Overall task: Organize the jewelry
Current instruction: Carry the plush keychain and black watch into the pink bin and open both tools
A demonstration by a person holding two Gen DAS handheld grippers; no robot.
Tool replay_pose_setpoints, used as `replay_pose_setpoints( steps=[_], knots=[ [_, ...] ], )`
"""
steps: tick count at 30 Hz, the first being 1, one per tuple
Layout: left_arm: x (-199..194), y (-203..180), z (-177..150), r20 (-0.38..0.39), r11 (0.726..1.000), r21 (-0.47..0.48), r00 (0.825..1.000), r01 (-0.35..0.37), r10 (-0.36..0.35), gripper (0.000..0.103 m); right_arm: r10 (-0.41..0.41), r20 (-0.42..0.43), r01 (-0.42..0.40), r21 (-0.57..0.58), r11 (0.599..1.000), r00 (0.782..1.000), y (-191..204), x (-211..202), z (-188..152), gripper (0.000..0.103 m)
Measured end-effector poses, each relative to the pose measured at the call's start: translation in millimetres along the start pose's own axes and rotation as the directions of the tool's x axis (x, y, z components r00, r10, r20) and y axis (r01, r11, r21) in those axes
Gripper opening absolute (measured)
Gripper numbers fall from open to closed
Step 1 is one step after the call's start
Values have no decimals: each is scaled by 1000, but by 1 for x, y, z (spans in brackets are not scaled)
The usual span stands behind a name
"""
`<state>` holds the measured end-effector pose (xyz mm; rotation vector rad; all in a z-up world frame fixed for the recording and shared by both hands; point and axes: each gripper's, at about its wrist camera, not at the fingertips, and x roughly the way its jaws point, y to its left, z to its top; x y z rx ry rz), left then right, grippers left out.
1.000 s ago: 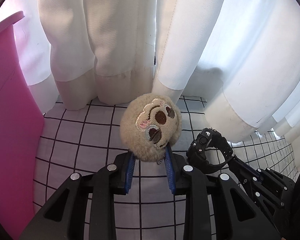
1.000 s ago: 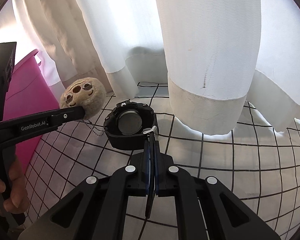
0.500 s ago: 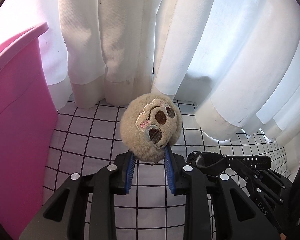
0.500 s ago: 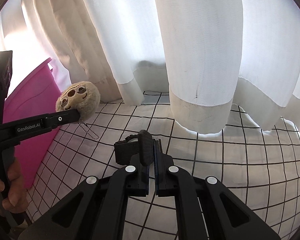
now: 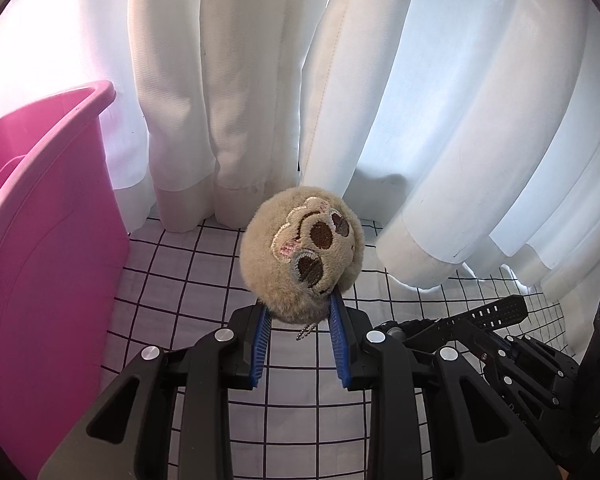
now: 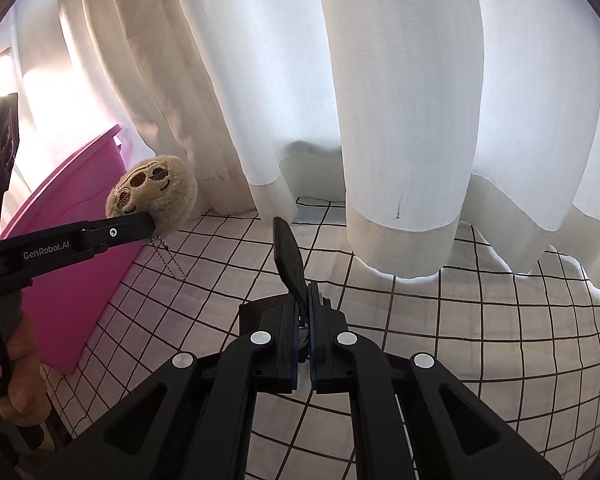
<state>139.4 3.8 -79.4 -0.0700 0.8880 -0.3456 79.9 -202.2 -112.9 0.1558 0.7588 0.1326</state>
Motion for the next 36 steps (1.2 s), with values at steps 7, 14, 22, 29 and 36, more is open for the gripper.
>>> replay_pose_setpoints(
  steps=[7,14,22,29,36],
  knots=[
    [-31,-3,10,48,1000,-4,999,2,-2,27,21,51,-19,-40,999,998,15,-27,22,4],
    [-72,0,29,129,1000,-9,991,-18,19,27,76,117,-62,-118,991,990,44,-48,54,4],
    [-132,30,50,225,995,-76,971,-67,83,27,185,170,-142,-241,960,968,97,-56,94,4],
    [-191,79,63,296,971,-162,930,-177,219,27,334,190,-249,-365,897,923,174,-53,134,4],
    [-218,149,60,263,911,-286,890,-296,372,27,467,113,-375,-446,812,877,262,-23,156,4]
  ],
)
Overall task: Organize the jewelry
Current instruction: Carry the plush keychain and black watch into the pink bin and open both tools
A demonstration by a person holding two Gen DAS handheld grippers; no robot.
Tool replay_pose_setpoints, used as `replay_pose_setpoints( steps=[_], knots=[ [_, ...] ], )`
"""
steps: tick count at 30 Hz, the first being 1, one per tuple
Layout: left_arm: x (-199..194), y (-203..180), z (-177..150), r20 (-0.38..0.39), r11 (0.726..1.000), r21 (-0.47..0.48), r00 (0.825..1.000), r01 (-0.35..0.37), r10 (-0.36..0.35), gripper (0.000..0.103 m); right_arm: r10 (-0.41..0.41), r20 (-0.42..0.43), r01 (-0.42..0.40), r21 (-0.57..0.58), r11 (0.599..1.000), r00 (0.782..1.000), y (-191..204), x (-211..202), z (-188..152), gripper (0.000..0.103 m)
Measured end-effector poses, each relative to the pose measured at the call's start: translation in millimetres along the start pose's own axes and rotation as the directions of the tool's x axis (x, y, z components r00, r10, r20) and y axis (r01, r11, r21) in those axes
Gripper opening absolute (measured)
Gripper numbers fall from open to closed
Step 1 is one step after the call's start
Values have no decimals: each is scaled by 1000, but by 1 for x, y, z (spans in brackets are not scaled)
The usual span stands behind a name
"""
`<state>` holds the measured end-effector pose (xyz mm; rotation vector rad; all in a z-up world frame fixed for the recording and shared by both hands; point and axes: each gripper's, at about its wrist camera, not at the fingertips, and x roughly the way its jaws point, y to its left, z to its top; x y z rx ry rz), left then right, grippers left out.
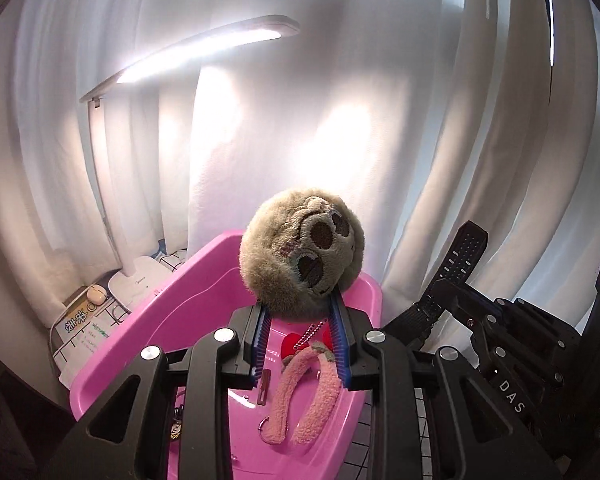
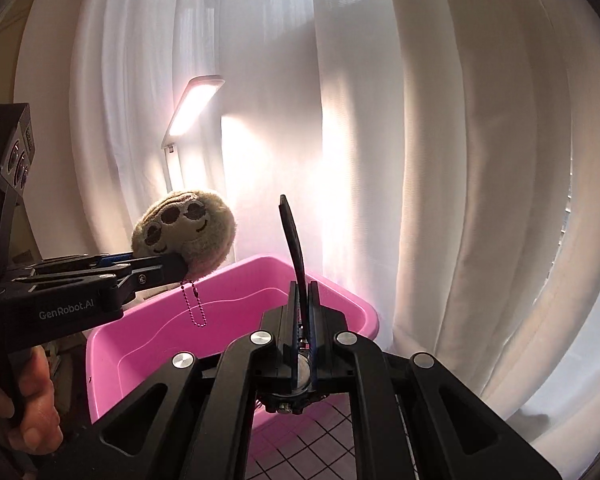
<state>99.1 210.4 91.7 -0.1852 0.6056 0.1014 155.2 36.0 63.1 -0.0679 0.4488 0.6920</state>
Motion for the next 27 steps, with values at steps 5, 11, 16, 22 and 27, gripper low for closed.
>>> replay_pose_setpoints(
  steps=[5,11,16,22,27],
  knots=[
    [11,39,-6,-35,996,-38,997,-76,75,27,50,-56,-51,-17,999,997,23,42,-3,3],
    [31,64,-29,-107,991,-70,988,-118,110,27,64,-129,-66,-10,998,990,33,77,-15,3],
    [49,78,-42,-158,985,-89,978,-150,135,27,58,-181,-59,1,998,982,34,101,-20,3],
    [62,84,-50,-197,979,-93,967,-179,158,27,44,-227,-42,13,999,973,30,118,-25,3],
    [69,88,-52,-222,975,-100,960,-197,171,29,27,-268,-23,17,1000,963,27,131,-29,3]
  ],
)
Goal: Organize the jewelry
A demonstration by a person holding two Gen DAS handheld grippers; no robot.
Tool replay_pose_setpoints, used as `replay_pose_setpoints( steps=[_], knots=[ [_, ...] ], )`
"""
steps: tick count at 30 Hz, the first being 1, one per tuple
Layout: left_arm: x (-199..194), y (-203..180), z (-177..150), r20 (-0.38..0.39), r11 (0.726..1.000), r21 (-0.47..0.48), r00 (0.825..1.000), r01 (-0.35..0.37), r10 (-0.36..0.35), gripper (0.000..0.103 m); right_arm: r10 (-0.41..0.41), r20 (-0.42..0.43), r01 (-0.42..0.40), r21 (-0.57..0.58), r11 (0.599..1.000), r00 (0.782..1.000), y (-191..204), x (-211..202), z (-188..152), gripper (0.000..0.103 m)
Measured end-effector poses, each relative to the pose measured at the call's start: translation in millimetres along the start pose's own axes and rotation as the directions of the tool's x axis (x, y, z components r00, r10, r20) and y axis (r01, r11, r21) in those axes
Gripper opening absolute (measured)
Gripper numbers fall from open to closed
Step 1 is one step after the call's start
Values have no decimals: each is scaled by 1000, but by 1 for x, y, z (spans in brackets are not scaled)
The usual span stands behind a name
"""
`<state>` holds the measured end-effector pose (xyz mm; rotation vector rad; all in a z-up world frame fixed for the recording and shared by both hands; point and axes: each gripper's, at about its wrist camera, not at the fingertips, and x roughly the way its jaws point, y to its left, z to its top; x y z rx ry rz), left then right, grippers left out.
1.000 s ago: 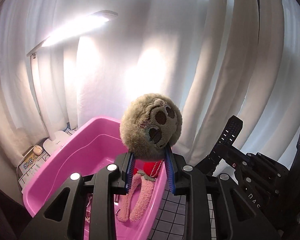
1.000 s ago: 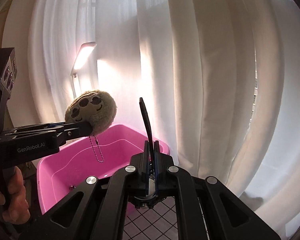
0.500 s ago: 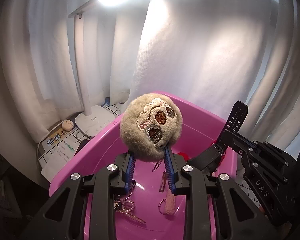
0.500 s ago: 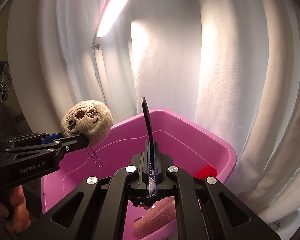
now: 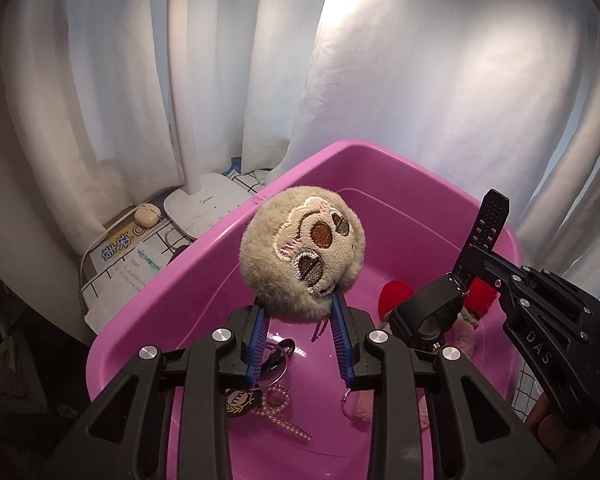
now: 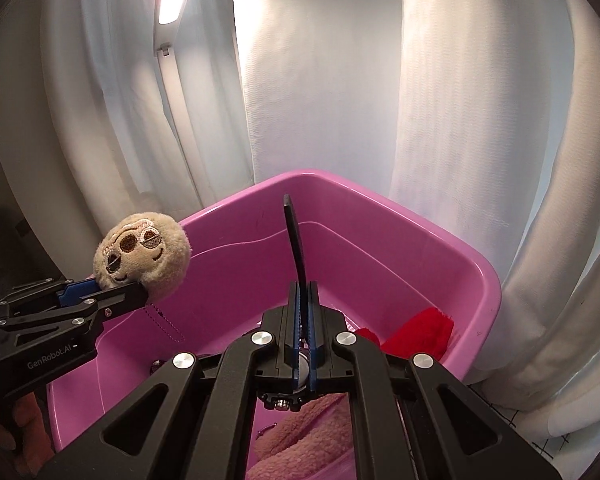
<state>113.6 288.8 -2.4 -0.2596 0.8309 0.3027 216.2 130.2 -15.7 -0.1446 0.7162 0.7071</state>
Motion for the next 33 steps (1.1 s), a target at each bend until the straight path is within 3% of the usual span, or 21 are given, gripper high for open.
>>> replay_pose_setpoints(
  steps=[5,6,7,9,10,11,17,25,33],
  knots=[
    [6,3,0,-30,1000,-13,1000,-8,8,38,-9,-35,10,25,1000,999,-4,8,1,6],
    [6,4,0,-31,1000,-20,999,-12,11,39,-16,-41,17,25,1000,999,-4,7,1,10],
    [6,5,0,-31,1000,-25,999,-18,17,46,-25,-42,26,25,999,999,-4,7,2,14],
    [5,5,1,-34,999,-26,999,-29,28,68,-43,-29,44,19,999,999,-3,4,5,42],
    [4,5,2,-34,999,-27,999,-41,40,90,-54,-18,54,14,998,998,-2,2,7,47],
    [2,5,2,-23,999,-29,999,-45,44,93,-60,-8,60,8,998,998,-1,-1,8,50],
    [3,-1,1,-61,998,10,996,-64,65,97,-65,-4,65,5,998,998,-1,-5,13,55],
    [4,9,-10,-119,994,-45,988,-104,98,97,-88,7,88,18,996,996,-2,-16,10,60],
    [-12,8,-14,-96,990,-53,988,-129,123,97,-97,14,96,51,994,995,-3,-38,1,62]
  ],
)
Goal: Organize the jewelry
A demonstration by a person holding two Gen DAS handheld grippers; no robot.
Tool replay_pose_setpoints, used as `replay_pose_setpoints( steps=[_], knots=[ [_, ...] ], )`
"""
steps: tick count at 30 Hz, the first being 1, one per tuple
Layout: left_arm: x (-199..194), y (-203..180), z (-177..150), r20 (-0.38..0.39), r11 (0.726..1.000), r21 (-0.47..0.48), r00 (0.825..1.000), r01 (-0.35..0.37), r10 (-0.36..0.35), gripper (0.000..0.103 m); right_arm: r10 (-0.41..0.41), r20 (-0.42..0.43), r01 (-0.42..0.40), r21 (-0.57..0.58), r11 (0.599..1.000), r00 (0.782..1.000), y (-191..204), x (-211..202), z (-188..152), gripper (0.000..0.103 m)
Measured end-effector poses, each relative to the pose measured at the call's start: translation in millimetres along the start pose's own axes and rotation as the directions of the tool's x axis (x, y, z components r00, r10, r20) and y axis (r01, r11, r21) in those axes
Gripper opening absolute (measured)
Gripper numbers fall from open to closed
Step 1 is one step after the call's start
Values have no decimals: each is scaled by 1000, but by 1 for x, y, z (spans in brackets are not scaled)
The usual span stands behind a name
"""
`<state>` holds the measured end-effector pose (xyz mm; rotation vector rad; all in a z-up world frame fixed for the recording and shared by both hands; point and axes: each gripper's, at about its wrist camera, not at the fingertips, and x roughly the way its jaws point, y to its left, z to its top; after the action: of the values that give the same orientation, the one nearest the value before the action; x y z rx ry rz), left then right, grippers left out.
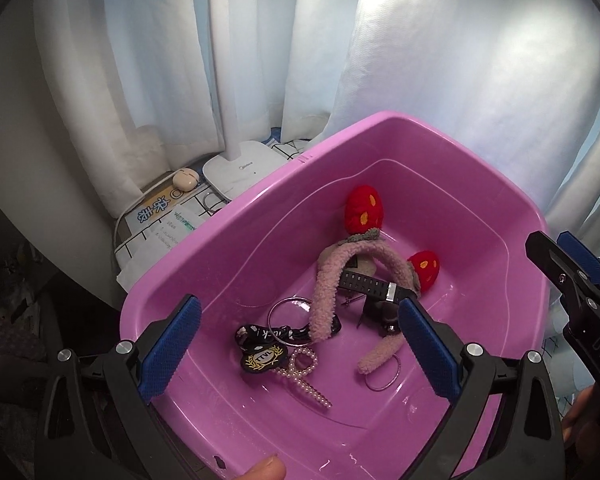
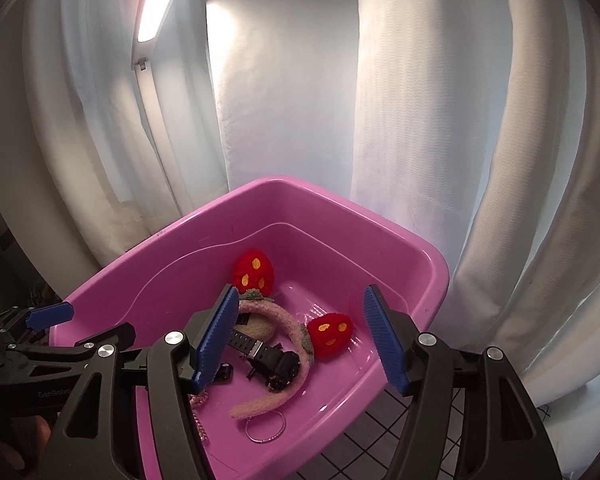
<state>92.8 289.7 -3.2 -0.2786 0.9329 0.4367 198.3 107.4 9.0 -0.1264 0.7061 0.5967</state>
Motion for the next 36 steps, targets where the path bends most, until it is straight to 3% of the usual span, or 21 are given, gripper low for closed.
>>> replay_pose_setpoints(
  steps=[36],
  knots=[
    [-56,-4,-28,55,1000,-12,998,-16,17,97,-18,42,19,-34,999,999,15,-75,-37,63]
  ],
)
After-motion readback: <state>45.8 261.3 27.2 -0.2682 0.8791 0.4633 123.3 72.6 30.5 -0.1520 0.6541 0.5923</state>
